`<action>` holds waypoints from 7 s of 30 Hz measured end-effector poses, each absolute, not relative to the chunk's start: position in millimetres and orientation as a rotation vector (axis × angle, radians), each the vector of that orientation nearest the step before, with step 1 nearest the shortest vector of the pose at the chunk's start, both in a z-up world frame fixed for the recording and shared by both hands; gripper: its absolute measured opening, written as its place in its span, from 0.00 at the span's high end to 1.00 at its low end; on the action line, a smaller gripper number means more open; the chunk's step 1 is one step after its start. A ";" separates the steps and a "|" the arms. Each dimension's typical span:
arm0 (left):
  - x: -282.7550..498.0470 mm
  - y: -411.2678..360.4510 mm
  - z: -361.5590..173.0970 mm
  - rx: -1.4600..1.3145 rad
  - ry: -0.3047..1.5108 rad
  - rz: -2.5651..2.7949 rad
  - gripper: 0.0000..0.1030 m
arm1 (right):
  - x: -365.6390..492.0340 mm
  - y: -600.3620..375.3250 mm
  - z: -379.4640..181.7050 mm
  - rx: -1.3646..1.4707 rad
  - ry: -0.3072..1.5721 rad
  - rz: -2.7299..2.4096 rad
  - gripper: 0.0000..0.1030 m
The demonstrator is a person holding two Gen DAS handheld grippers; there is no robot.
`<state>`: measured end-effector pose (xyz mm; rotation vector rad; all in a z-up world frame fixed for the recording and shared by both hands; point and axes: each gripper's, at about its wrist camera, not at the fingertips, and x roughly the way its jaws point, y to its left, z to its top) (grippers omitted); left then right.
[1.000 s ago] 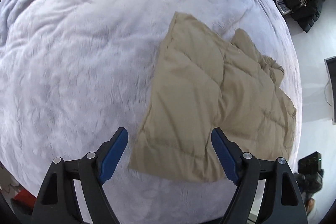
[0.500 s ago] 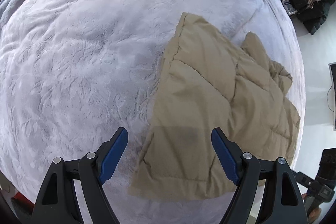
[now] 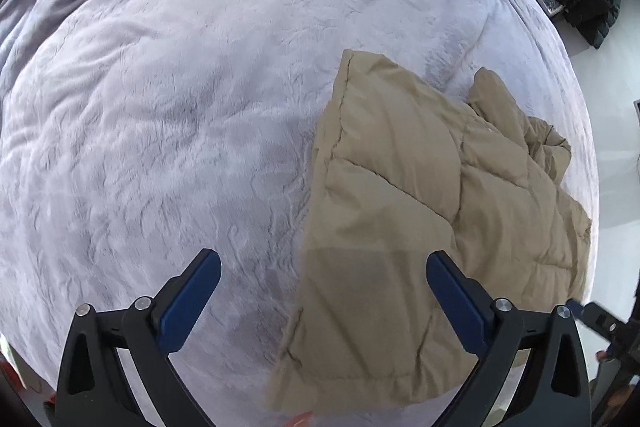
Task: Fold large clothes
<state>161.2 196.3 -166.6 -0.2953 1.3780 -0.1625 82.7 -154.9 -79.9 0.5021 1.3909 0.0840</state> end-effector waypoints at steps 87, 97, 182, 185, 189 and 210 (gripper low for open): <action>69.6 -222.5 -96.6 -0.170 1.639 -1.134 0.13 | -79.1 -297.5 -125.5 1.061 1.180 -0.065 0.87; 48.2 -282.8 -108.0 -0.164 1.649 -1.115 0.13 | -128.7 -332.4 -72.4 1.031 1.046 -0.212 0.42; 146.7 -184.7 -87.2 -0.100 1.450 -0.499 0.13 | 13.4 -392.5 -120.9 0.587 1.298 -0.149 0.60; 138.1 -181.0 -92.0 -0.003 1.433 -0.458 0.13 | 13.7 -397.2 -114.4 0.602 1.301 -0.131 0.60; 129.4 -177.1 -96.9 0.035 1.429 -0.436 0.13 | 11.1 -401.8 -97.1 0.610 1.301 -0.100 0.57; 111.9 -118.2 -138.3 -0.200 1.493 -0.548 0.01 | 28.7 -417.4 -75.8 0.597 1.313 0.016 0.00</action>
